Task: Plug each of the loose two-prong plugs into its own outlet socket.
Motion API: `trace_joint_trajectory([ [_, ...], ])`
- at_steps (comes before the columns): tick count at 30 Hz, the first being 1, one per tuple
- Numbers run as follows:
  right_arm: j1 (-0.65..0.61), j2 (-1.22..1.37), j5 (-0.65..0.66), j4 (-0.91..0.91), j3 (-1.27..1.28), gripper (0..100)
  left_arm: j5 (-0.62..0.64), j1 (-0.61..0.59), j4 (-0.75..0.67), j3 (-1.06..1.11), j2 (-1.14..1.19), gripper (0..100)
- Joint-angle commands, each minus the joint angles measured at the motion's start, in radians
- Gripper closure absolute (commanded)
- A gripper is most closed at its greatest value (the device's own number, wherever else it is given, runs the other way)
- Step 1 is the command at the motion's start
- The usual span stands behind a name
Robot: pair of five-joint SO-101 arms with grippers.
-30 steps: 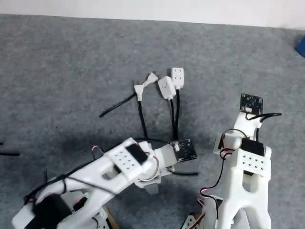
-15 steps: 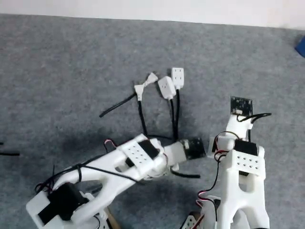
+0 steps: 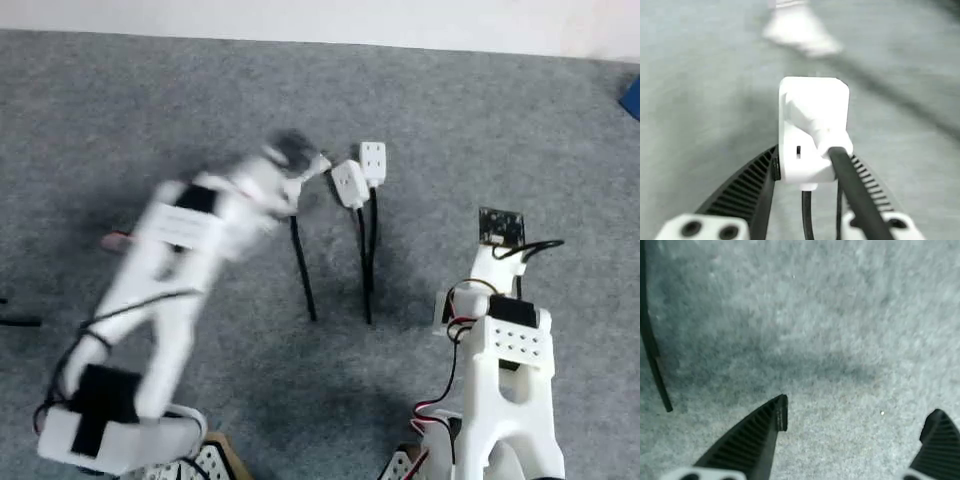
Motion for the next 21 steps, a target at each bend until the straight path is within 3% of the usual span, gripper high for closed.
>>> trace_joint_trajectory([
  [1,-0.007,-0.002,-0.008,-0.027,-0.002,60.1,-0.087,-0.354,-0.064,-0.193,0.094,99],
  [6,-0.007,-0.002,-0.008,-0.028,-0.002,60.1,-0.087,-0.552,0.014,-0.564,0.420,99],
  [13,-0.007,-0.002,-0.008,-0.028,-0.001,60.1,-0.087,-0.690,0.281,-1.293,0.951,99],
  [21,-0.007,-0.002,-0.008,-0.030,0.015,60.1,-0.094,-0.852,0.451,-1.992,1.414,99],
])
